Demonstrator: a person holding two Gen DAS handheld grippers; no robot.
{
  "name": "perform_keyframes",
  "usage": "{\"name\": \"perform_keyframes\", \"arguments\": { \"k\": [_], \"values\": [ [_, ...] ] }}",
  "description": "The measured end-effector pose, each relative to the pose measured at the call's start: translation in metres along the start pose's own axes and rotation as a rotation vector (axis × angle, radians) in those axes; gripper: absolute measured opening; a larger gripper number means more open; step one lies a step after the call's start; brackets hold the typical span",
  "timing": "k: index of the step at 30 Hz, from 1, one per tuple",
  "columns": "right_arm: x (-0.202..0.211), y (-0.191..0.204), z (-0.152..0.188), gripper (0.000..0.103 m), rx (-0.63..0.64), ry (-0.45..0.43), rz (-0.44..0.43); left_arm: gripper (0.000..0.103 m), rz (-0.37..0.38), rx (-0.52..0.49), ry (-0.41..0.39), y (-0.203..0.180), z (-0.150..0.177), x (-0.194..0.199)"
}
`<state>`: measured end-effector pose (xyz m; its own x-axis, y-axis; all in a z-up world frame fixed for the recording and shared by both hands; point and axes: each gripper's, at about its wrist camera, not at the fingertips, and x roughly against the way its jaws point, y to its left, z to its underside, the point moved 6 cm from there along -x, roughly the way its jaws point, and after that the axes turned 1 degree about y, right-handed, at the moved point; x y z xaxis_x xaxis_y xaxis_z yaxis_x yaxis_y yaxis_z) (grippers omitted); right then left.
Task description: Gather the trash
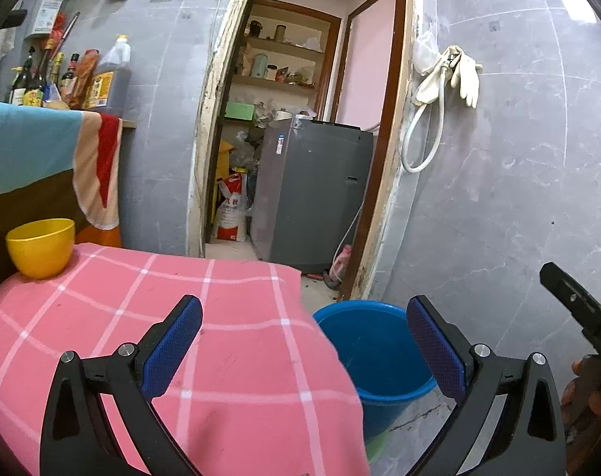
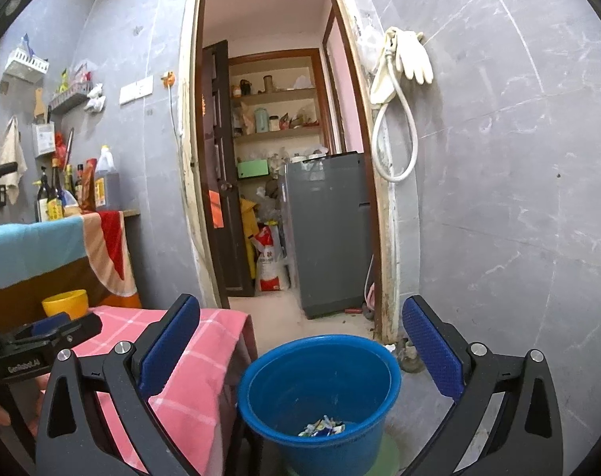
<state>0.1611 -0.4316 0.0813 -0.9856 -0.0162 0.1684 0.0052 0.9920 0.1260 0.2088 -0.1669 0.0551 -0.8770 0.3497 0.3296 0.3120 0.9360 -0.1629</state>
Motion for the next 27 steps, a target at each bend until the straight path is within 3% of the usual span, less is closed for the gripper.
{"name": "perform_keyframes", "arguments": {
  "k": [18,27],
  "values": [
    [0.064,0.025,0.044,0.103,0.025,-0.010,0.023,0.101,-0.081,-0.036,0.008,0.017,0.053,0.060],
    [0.071,0.033,0.066,0.103,0.045,-0.012,0.031,0.101,-0.134,-0.059,-0.050,0.016,0.073,0.082]
  ]
}}
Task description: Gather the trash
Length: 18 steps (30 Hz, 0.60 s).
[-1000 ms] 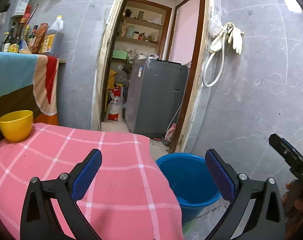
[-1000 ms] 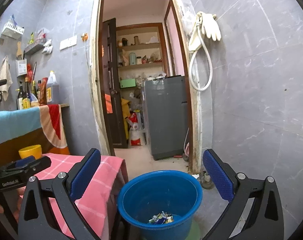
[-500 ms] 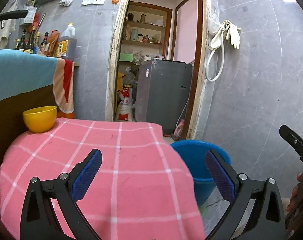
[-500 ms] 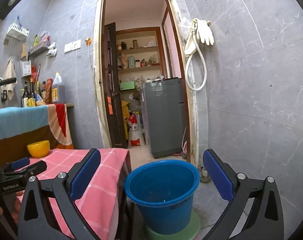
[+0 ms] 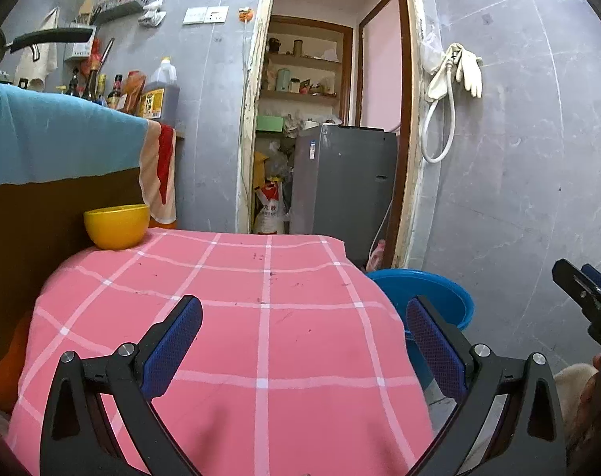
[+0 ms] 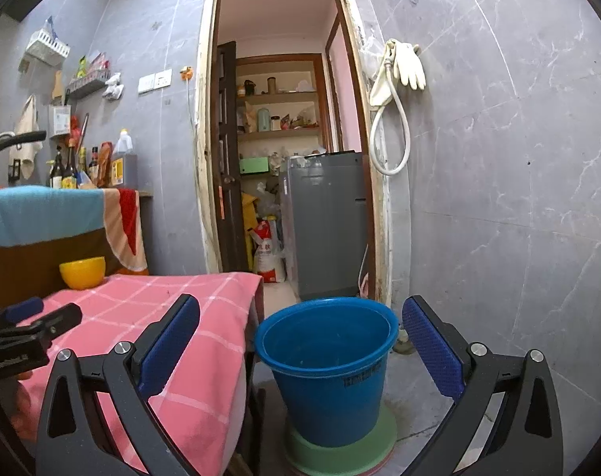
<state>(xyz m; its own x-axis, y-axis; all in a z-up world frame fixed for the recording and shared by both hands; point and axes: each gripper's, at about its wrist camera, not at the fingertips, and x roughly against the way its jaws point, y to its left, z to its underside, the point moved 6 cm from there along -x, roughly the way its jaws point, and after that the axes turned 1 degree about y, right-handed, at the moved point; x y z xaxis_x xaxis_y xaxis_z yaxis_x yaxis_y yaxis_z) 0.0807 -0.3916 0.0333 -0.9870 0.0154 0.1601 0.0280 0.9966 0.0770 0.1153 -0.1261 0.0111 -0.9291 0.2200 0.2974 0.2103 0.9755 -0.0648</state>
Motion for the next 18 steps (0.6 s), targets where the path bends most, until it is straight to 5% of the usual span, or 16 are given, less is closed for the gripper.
{"name": "perform_keyframes", "arguments": {
  "k": [18],
  "values": [
    [-0.001,-0.005,0.016,0.103,-0.001,0.016,-0.013,0.101,-0.010,0.017,0.028,-0.003,0.016,0.001]
  ]
}}
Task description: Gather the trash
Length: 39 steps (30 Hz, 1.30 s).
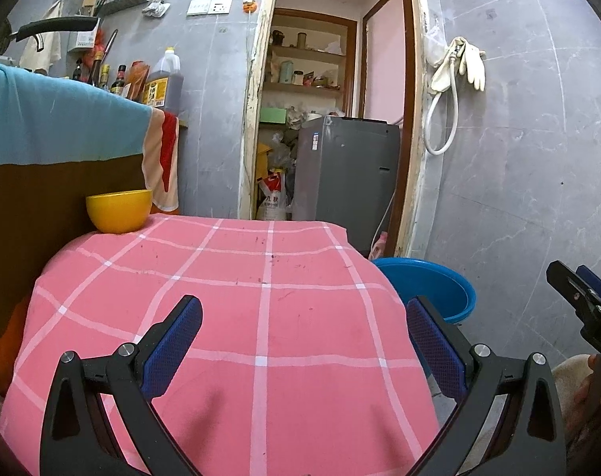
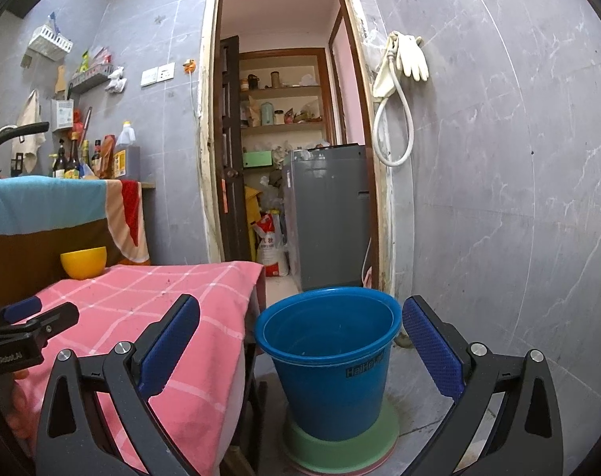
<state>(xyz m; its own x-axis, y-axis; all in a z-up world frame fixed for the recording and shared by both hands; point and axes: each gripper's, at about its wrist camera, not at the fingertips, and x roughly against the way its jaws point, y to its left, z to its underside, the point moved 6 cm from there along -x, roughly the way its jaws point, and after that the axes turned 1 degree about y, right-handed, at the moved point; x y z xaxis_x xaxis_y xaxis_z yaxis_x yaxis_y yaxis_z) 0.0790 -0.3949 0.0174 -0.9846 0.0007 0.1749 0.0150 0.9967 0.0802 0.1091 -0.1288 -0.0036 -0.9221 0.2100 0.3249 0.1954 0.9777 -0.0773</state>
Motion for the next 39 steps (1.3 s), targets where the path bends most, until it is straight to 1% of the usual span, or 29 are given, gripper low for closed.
{"name": "perform_keyframes", "arguments": {
  "k": [39],
  "values": [
    [0.0005,-0.0007,0.0011,0.103,-0.003,0.002,0.000,0.101,-0.009,0.003,-0.012,-0.0026,-0.0010,0.0034]
  ]
}}
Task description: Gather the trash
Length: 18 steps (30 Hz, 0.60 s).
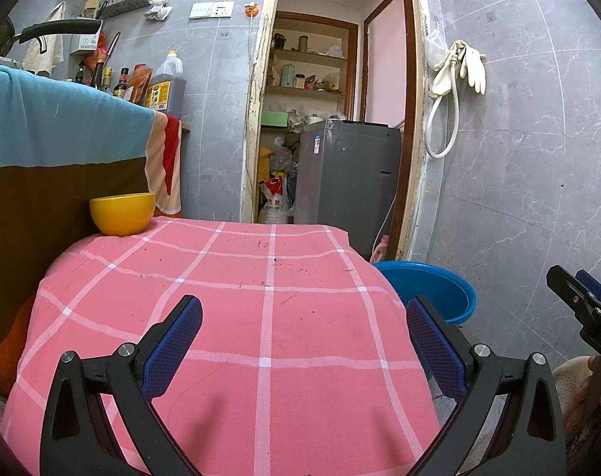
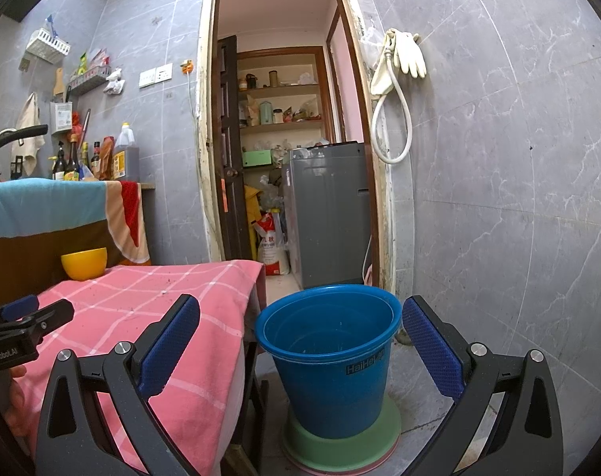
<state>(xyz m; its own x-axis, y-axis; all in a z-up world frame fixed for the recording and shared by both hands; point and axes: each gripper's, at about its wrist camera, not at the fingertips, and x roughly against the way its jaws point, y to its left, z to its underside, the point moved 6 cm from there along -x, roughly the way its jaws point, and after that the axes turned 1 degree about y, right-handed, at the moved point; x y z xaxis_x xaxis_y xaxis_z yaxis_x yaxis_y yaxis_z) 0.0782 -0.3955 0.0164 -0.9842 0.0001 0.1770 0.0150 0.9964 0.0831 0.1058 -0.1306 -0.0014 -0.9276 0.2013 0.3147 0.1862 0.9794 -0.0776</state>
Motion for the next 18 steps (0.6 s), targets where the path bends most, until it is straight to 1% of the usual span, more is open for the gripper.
{"name": "perform_keyframes", "arguments": {
  "k": [18],
  "values": [
    [0.0005,0.0005,0.0001,0.103,-0.002,0.001,0.000,0.101,-0.002,0.006,0.004,-0.0017,0.0004,0.0014]
  ]
}}
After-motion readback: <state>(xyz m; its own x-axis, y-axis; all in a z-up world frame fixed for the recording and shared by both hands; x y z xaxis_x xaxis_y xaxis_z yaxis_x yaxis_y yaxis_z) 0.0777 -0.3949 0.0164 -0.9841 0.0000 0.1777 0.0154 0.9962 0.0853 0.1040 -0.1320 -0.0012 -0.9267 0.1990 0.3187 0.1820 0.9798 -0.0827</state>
